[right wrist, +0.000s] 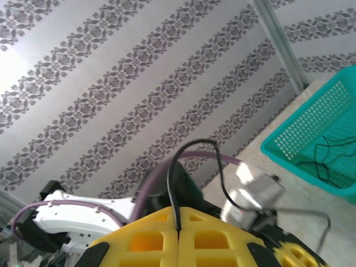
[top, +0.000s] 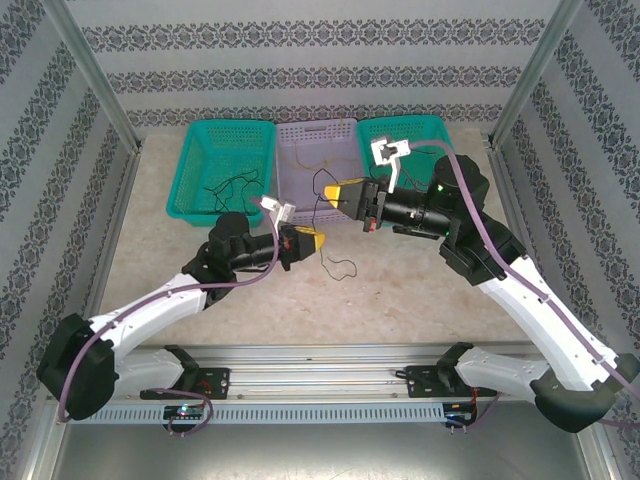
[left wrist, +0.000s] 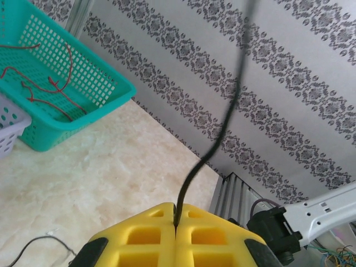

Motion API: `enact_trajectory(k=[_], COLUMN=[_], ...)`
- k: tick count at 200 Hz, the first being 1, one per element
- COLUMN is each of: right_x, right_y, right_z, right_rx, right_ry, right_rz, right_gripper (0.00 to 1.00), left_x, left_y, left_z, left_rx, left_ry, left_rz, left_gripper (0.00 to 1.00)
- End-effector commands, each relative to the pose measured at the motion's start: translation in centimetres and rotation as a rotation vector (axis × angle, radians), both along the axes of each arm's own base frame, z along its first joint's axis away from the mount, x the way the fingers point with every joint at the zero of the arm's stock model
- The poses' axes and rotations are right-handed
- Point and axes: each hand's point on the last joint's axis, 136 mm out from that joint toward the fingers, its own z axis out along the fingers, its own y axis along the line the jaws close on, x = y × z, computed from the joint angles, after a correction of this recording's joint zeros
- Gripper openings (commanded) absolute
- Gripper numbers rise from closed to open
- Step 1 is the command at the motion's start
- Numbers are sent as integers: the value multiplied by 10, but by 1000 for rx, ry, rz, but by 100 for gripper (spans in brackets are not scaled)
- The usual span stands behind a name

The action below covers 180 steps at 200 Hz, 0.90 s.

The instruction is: Untangle the cables

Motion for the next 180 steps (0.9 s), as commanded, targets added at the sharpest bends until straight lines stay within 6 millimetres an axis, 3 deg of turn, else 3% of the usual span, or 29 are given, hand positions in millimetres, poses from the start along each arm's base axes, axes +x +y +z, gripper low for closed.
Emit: enact_trajectory(k=[1, 55, 78, 104, 170, 180], right_x=[12, 35, 42, 47, 43, 43], right_y=[-18, -76, -95, -117, -155, -159], right_z=[-11, -62, -89, -117, -159, -164], right_rx=[-14, -107, -167, -196, -213, -212], right_ry=[-13, -12, 2, 38, 68, 77], right_rz=[-110, -382, -455, -532, -656, -671], right_gripper=[13, 50, 55, 68, 82, 89], left_x=[-10, -18, -16, -10, 9, 11], left_y=[6, 22, 30, 47, 93, 97], left_z=[38, 65, 83, 106, 173, 182], left_rx=[-15, 35, 85, 174, 213, 215], left_ry=[-63, -33, -52, -111, -219, -233], left_rz=[2, 51, 91, 173, 333, 346], left_gripper=[0, 0, 0, 0, 0, 0])
